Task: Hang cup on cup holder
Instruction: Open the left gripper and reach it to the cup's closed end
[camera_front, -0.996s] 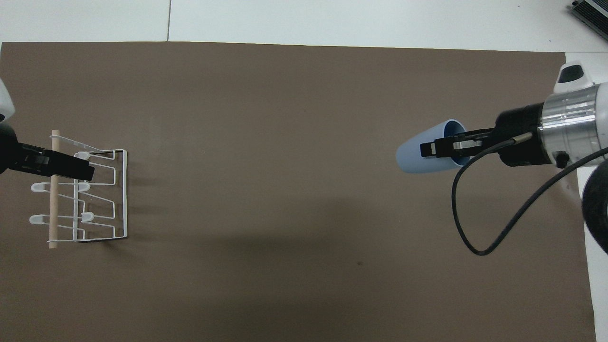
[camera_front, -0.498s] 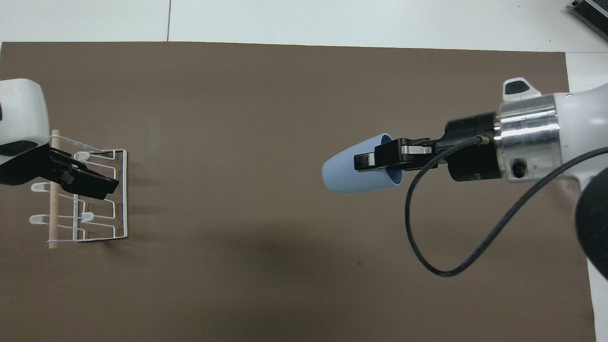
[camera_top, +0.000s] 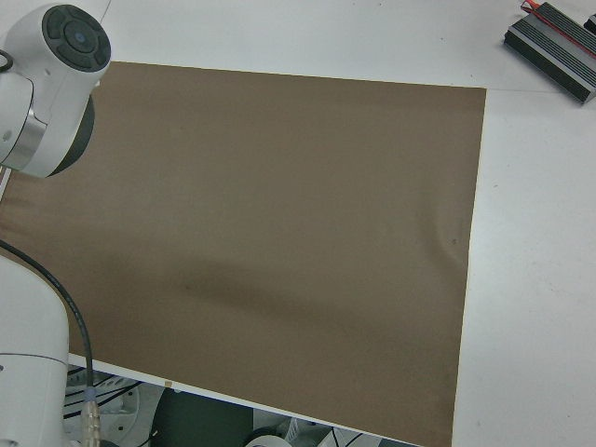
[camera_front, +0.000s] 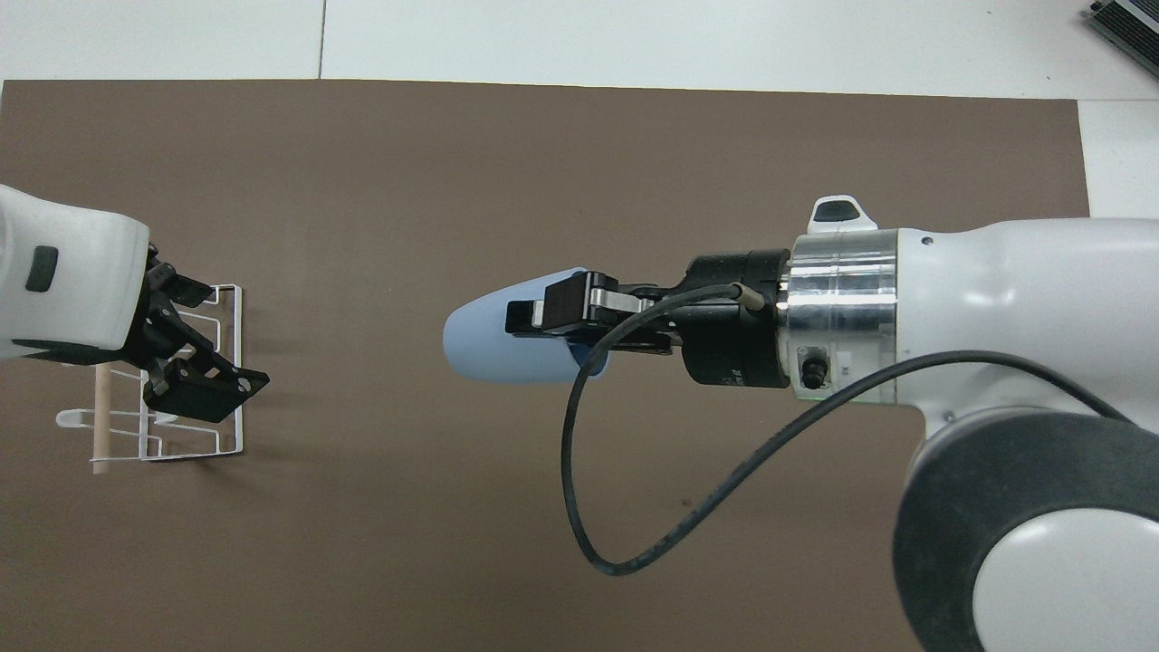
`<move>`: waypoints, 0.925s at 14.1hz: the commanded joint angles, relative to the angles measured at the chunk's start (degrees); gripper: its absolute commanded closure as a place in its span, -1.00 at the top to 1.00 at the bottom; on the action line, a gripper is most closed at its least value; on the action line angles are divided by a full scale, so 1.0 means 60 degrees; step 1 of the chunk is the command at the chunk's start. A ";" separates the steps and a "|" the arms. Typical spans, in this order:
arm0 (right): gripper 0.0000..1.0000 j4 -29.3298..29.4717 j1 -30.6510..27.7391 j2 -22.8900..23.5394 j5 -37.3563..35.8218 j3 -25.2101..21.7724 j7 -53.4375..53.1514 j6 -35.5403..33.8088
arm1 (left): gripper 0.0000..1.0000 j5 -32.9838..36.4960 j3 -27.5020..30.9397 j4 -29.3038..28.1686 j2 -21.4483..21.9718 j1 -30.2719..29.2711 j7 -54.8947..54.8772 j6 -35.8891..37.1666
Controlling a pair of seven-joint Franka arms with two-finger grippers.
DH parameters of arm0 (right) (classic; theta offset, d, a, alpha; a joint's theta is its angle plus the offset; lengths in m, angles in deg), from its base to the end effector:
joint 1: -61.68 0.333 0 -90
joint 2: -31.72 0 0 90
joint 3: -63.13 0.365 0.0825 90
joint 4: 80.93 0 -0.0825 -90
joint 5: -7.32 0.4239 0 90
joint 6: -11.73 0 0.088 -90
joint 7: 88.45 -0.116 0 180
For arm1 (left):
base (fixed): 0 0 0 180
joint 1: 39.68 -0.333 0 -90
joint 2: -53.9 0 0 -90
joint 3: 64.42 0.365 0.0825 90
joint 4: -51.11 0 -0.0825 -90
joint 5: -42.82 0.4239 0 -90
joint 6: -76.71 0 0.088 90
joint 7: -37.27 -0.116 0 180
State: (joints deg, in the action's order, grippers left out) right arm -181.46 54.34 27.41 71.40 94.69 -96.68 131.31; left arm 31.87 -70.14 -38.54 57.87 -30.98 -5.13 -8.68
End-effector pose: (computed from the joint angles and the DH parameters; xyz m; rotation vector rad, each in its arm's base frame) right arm 0.5384 0.3135 0.6906 -2.0543 0.1070 -0.0662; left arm 0.5368 -0.1646 0.7025 2.5945 -1.4280 0.0581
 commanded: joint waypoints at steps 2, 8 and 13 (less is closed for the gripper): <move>-1.00 -0.0223 0.0738 -0.0189 0.0307 -0.0045 -0.0604 0.1204 | 1.00 -0.0181 0.0089 -0.0367 0.0291 0.0498 -0.1894 -0.0344; -1.00 -0.0238 0.0814 -0.0189 0.0322 -0.0045 -0.0693 0.1354 | 1.00 -0.1674 0.0045 -0.0367 0.0276 0.0630 -0.3668 -0.0754; -1.00 -0.0238 0.0814 -0.0174 0.0322 -0.0045 -0.0707 0.1353 | 1.00 -0.2272 -0.0116 -0.0469 0.0276 0.0967 -0.4051 -0.1631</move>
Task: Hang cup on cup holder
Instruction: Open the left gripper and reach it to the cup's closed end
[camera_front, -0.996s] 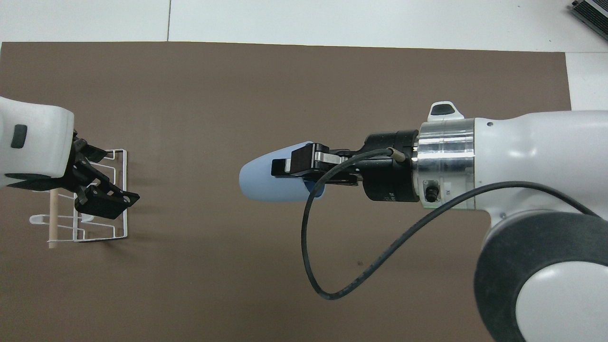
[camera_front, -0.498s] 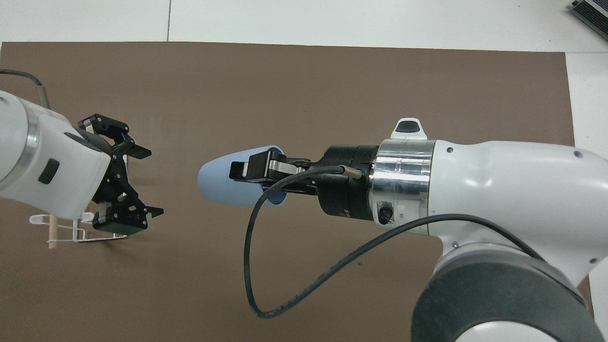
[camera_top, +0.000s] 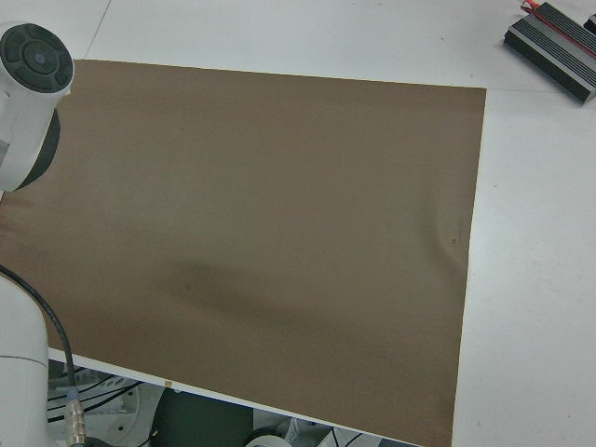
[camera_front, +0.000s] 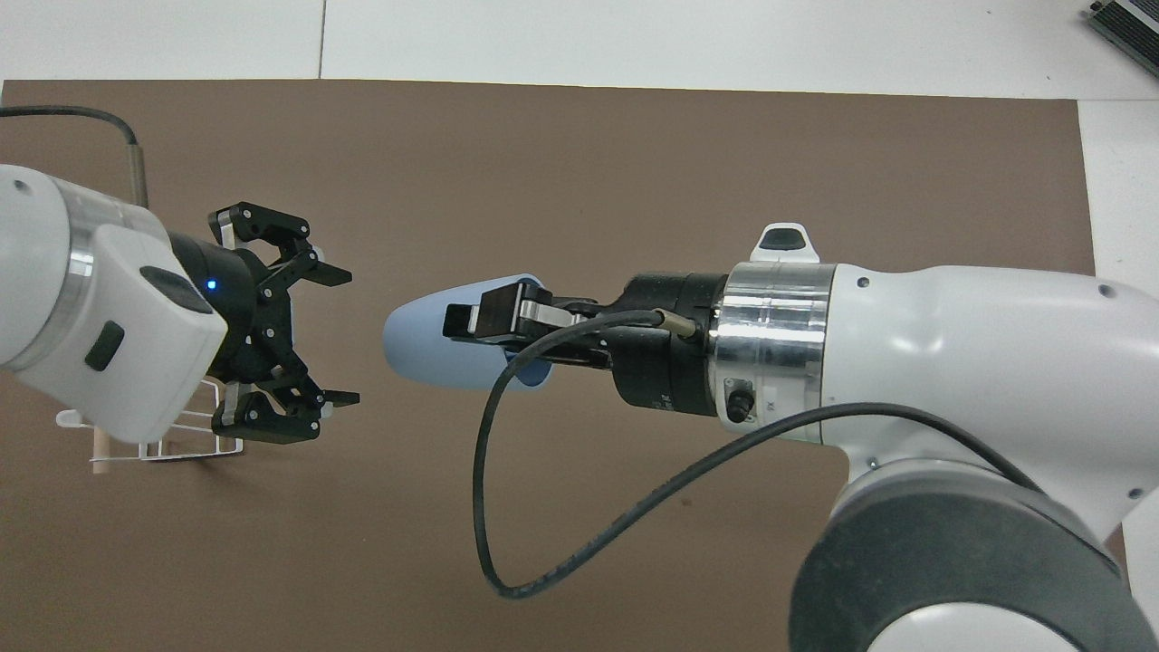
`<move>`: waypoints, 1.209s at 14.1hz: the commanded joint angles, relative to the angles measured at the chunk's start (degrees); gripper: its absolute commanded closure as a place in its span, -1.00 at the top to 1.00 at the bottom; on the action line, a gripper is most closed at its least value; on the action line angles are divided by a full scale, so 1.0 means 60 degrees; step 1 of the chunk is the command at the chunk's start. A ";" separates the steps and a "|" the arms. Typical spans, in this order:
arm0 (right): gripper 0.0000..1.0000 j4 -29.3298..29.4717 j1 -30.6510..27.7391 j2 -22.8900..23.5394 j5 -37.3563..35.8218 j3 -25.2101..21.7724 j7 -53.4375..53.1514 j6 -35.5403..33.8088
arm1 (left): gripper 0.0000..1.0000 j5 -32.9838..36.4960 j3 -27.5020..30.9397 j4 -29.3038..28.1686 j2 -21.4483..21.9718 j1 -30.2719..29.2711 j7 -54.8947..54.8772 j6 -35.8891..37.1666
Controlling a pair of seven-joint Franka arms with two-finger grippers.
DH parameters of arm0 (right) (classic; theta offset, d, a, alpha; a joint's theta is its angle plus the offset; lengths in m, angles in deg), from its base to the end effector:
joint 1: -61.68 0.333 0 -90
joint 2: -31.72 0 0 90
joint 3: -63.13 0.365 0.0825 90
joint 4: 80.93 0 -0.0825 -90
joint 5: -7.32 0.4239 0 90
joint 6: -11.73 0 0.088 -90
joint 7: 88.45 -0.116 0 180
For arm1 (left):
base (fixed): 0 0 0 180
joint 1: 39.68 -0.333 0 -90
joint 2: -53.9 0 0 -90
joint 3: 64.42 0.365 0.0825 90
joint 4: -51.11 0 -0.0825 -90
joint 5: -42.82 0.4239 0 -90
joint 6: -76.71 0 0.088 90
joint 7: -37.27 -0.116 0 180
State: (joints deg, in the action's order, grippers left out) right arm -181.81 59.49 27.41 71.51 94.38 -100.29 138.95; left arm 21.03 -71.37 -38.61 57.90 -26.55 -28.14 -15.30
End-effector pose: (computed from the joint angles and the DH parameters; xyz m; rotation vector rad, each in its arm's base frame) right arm 0.5243 0.3470 0.6952 -2.0291 0.1697 -0.1037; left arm 0.5229 -0.2390 0.7185 2.0632 -1.9216 0.3468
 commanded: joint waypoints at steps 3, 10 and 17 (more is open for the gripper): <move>-1.00 -0.0180 -0.0059 -0.0175 0.0302 0.0007 -0.0135 0.0066 | 1.00 -0.0763 -0.0014 -0.0895 0.0417 0.0462 -0.0057 -0.1274; -1.00 -0.0180 -0.0073 -0.0160 0.0288 -0.0008 -0.0135 0.0051 | 0.90 -0.1320 -0.0044 -0.1775 0.0813 0.0932 0.0588 -0.2389; -1.00 -0.0180 -0.0073 -0.0160 0.0273 -0.0008 -0.0150 0.0051 | -1.00 -0.1496 -0.0014 -0.1775 0.0813 0.0918 0.0618 -0.2448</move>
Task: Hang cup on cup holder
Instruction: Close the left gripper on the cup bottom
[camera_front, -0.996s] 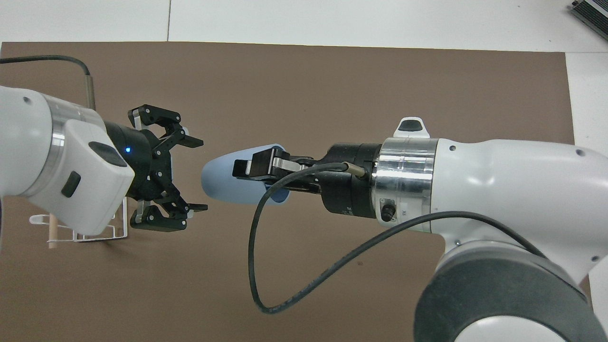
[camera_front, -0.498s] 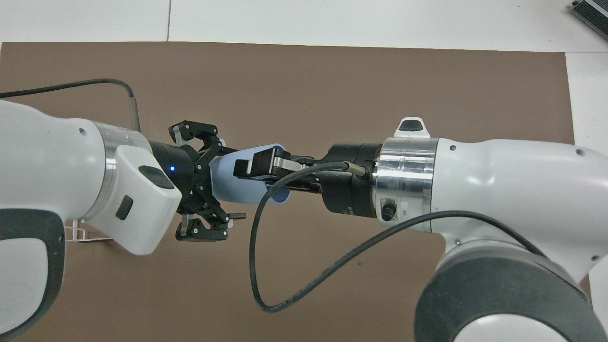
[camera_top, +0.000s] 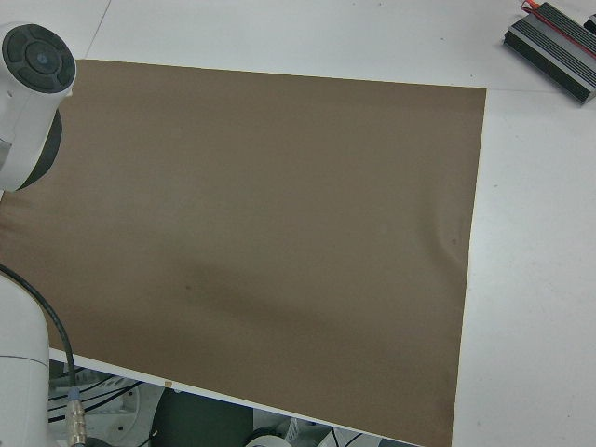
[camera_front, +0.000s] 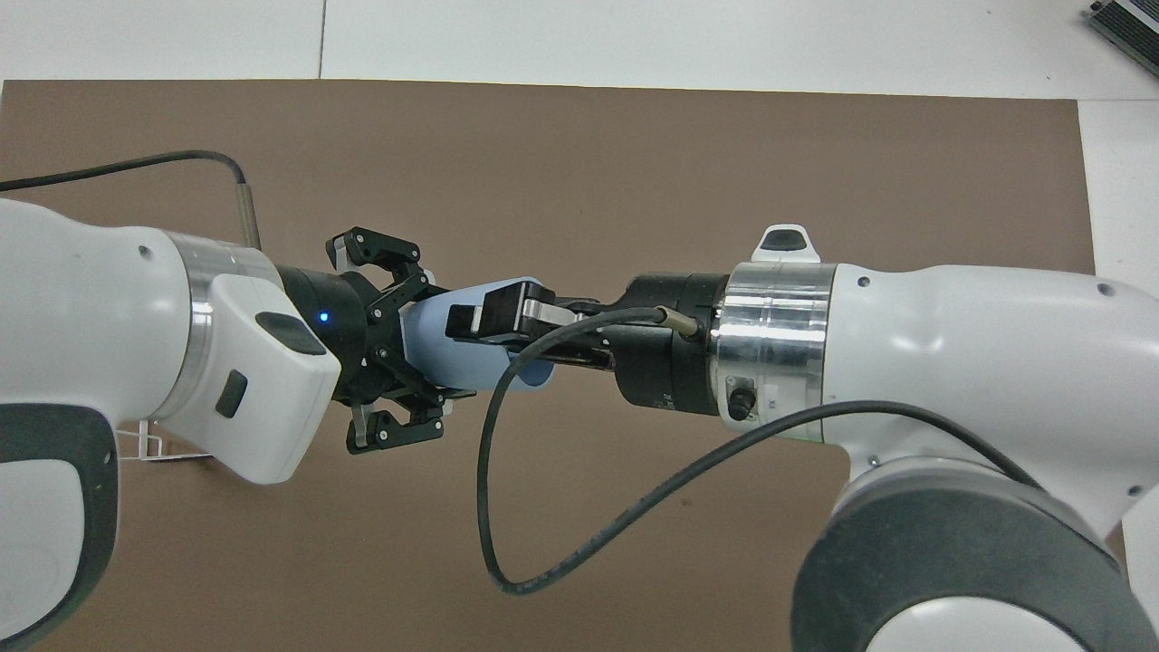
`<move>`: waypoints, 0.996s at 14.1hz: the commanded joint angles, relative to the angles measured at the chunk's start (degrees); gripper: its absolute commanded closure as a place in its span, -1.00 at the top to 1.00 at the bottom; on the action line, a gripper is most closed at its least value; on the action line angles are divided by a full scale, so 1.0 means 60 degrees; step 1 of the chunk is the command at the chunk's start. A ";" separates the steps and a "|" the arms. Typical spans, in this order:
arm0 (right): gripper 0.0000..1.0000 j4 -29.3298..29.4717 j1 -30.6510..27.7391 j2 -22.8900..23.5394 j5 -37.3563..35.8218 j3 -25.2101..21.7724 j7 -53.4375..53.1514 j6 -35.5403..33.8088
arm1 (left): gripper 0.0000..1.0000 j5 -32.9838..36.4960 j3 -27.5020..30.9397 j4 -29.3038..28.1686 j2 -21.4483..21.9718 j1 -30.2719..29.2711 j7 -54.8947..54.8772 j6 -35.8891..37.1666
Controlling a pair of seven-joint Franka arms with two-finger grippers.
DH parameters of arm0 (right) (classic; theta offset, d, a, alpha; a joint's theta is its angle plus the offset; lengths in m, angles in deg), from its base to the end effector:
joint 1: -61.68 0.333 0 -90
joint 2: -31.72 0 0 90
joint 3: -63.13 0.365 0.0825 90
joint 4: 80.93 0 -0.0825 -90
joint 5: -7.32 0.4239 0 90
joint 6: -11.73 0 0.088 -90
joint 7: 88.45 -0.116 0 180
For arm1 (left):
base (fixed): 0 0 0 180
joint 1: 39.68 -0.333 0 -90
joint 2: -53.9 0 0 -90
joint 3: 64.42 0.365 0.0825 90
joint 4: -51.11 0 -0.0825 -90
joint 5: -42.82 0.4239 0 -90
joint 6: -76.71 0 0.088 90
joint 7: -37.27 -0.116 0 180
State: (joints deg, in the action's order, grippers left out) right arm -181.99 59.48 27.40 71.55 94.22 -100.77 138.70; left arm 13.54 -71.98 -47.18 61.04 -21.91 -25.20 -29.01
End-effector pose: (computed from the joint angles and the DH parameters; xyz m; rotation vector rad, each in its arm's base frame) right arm 0.5248 0.3456 0.6933 -2.0299 0.1806 -0.0932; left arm 0.5008 -0.2906 0.6991 2.0187 -1.7996 0.5431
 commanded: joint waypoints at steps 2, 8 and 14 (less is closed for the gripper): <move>-1.00 -0.0149 -0.0072 -0.0158 0.0267 0.0018 -0.0070 0.0092 | -1.00 -0.0247 0.0101 -0.0347 0.0289 0.0114 0.0128 -0.0163; 0.37 -0.0149 -0.0072 -0.0158 0.0252 0.0018 -0.0085 0.0150 | -1.00 -0.0115 0.0116 -0.0333 0.0274 0.0070 0.0143 -0.0046; 0.64 -0.0134 -0.0072 -0.0158 0.0223 0.0018 -0.0070 0.0180 | -1.00 0.1449 0.0145 -0.0333 0.0274 -0.0003 0.0128 0.0013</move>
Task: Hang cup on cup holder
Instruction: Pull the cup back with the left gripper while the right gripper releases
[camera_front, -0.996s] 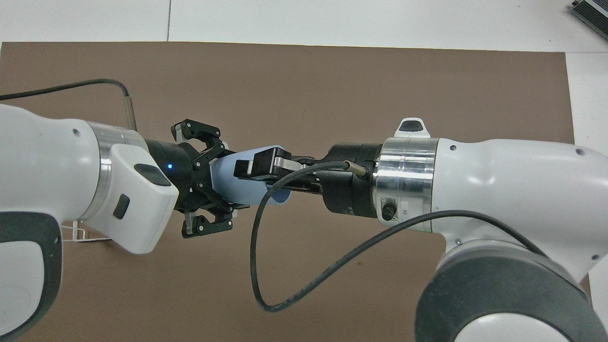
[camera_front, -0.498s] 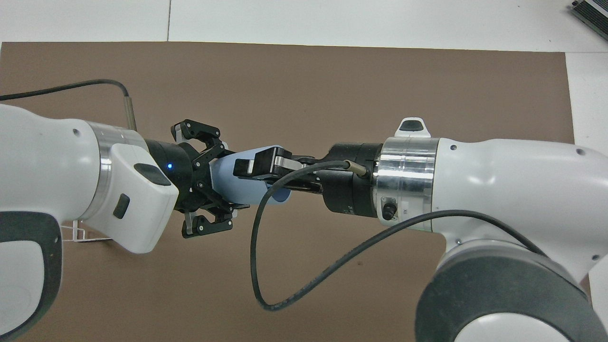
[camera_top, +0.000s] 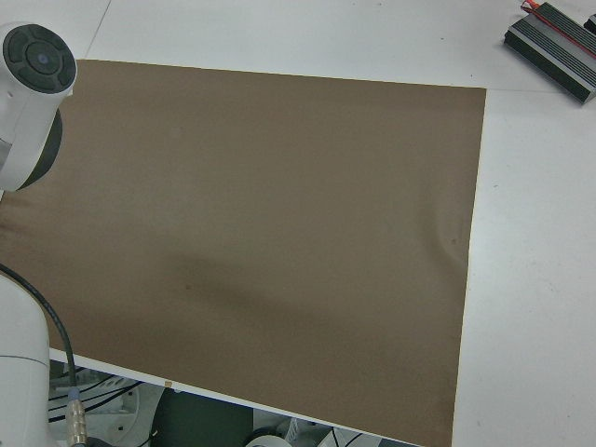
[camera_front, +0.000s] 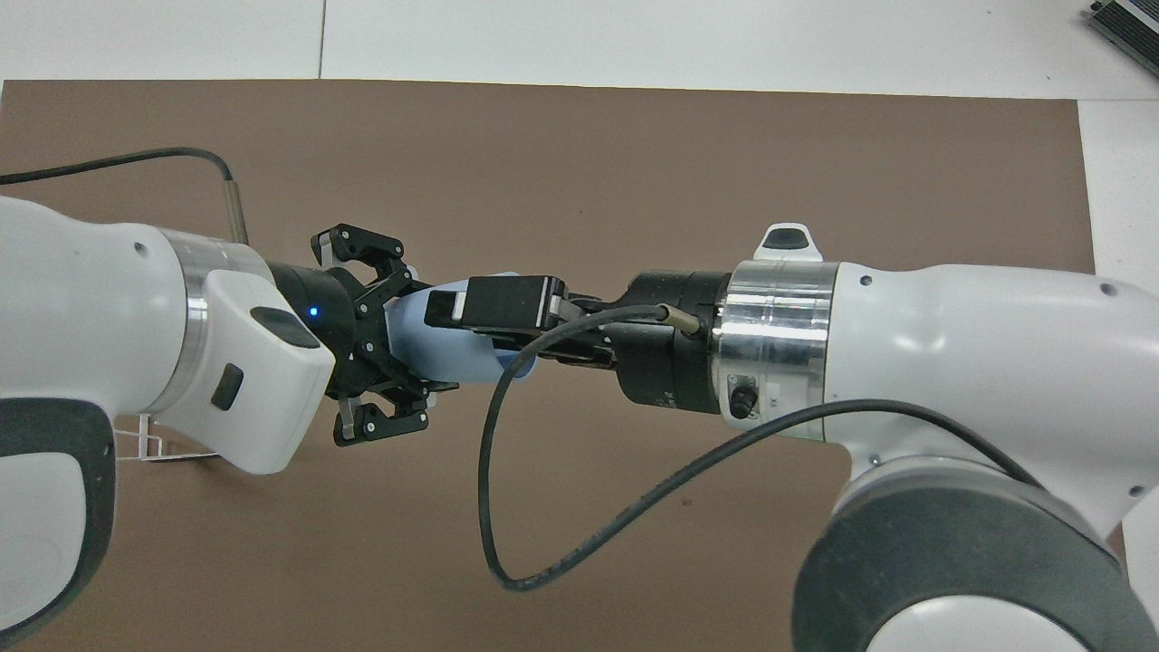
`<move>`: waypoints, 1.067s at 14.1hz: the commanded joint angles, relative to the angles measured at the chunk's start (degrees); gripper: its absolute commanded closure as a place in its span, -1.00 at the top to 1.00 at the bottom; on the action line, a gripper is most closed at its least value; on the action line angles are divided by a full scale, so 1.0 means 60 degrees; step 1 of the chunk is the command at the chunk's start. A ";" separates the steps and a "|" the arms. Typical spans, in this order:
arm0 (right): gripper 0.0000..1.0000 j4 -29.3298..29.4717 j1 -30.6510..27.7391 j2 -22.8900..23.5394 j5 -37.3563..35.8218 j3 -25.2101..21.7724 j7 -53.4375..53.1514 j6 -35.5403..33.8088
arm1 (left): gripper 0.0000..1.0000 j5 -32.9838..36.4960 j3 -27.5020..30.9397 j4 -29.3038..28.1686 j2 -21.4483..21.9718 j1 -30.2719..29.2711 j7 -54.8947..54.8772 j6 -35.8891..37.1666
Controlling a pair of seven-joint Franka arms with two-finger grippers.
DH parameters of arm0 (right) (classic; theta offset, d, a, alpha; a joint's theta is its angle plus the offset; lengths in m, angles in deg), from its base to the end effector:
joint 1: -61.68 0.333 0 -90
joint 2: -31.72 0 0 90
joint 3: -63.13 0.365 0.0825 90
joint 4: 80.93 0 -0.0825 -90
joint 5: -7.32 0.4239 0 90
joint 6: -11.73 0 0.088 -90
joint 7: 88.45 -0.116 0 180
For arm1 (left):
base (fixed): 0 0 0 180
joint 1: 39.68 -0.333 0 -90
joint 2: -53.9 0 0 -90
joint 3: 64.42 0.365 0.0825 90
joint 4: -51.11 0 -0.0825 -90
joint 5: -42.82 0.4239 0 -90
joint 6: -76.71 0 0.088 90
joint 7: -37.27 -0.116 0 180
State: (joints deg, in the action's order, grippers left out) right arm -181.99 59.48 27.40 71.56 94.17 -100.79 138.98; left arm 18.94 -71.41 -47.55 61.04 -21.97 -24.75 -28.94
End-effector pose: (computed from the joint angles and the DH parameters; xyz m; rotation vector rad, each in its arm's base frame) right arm 0.5256 0.3447 0.6937 -2.0285 0.1849 -0.0983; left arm 0.5070 -0.2778 0.6921 2.0935 -1.8562 0.5089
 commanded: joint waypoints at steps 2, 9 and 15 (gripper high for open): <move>0.65 -0.0135 -0.0129 -0.0158 0.0135 0.0013 -0.0010 0.0118 | -1.00 0.1645 0.0067 -0.0285 0.0273 -0.0066 0.0053 0.0015; 0.65 -0.0134 -0.0671 0.0076 -0.4590 -0.0046 0.0269 -0.0042 | -1.00 0.5305 0.0052 -0.0987 0.0654 -0.0740 0.0067 0.0792; 0.65 -0.0105 -0.1360 -0.0040 -0.9294 -0.0061 0.0298 -0.2104 | -1.00 0.7860 0.0067 -0.2071 0.1108 -0.1236 0.0155 0.0689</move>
State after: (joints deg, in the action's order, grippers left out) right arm -182.23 52.88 28.32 21.49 93.34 -100.21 130.12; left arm 63.50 -70.53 -56.34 64.61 -26.87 -24.25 -24.48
